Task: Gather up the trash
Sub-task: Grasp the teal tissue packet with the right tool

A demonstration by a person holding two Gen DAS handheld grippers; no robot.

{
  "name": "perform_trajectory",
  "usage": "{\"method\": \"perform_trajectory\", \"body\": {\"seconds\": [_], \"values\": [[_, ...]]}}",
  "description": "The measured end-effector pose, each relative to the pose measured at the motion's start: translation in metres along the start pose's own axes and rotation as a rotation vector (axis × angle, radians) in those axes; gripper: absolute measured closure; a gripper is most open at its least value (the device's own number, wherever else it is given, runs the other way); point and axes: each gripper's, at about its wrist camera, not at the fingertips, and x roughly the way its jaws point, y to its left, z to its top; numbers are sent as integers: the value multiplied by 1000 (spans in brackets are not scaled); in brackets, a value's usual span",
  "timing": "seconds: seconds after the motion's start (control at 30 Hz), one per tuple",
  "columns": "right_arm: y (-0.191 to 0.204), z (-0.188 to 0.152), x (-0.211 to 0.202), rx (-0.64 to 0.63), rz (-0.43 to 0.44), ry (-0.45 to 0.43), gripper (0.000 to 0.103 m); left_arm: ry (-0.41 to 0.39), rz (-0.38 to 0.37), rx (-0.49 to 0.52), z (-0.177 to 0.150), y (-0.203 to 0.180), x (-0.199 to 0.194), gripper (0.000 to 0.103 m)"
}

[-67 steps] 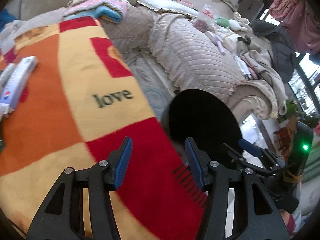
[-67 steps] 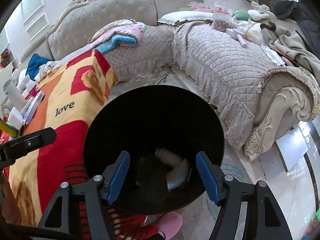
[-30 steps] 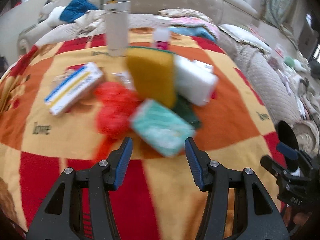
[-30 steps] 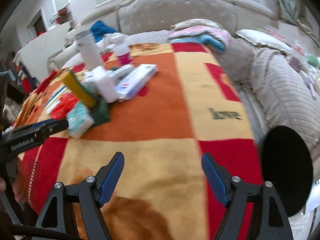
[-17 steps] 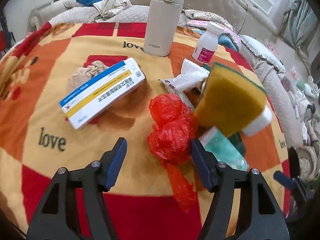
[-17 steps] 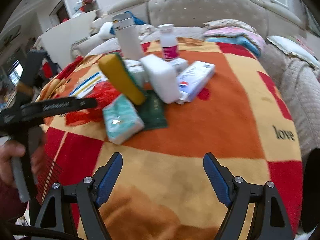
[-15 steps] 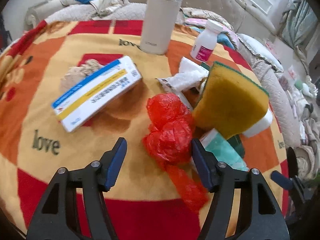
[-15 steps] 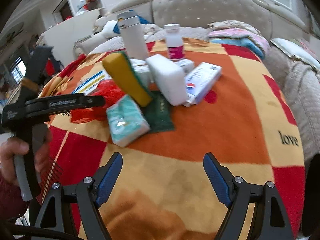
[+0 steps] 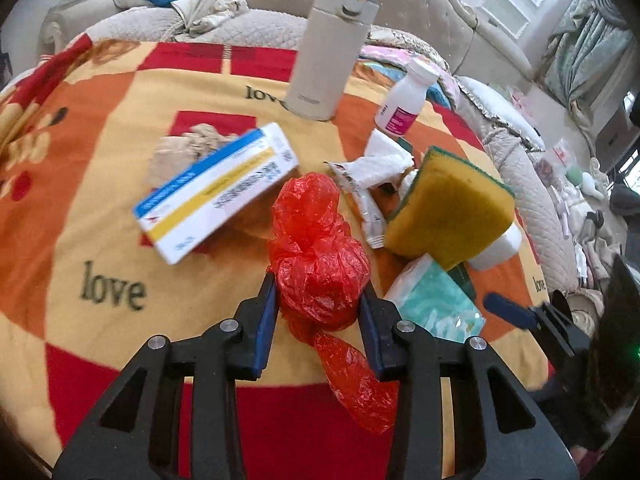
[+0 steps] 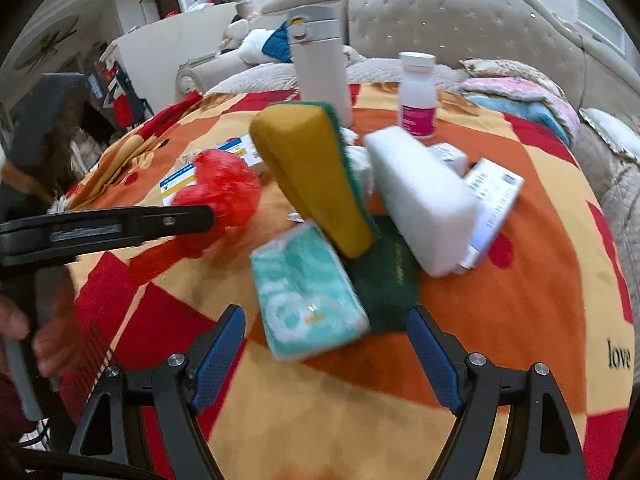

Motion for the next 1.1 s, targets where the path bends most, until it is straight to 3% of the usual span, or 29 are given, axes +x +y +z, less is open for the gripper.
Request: {"method": "perform_trajectory", "body": {"seconds": [0.1, 0.13, 0.17, 0.33, 0.47, 1.1], "values": [[8, 6, 14, -41, -23, 6, 28, -10, 17, 4, -4, 3, -8, 68], [10, 7, 20, -54, -28, 22, 40, -12, 17, 4, -6, 4, -10, 68], [13, 7, 21, -73, -40, 10, 46, -14, 17, 4, -7, 4, -11, 68], [14, 2, 9, -84, -24, -1, 59, -7, 11, 4, -17, 1, -13, 68], [4, -9, -14, -31, 26, -16, 60, -8, 3, 17, -26, -9, -16, 68], [-40, -64, -100, 65, -58, -79, 60, -93, -71, 98, -57, -76, -77, 68]]}}
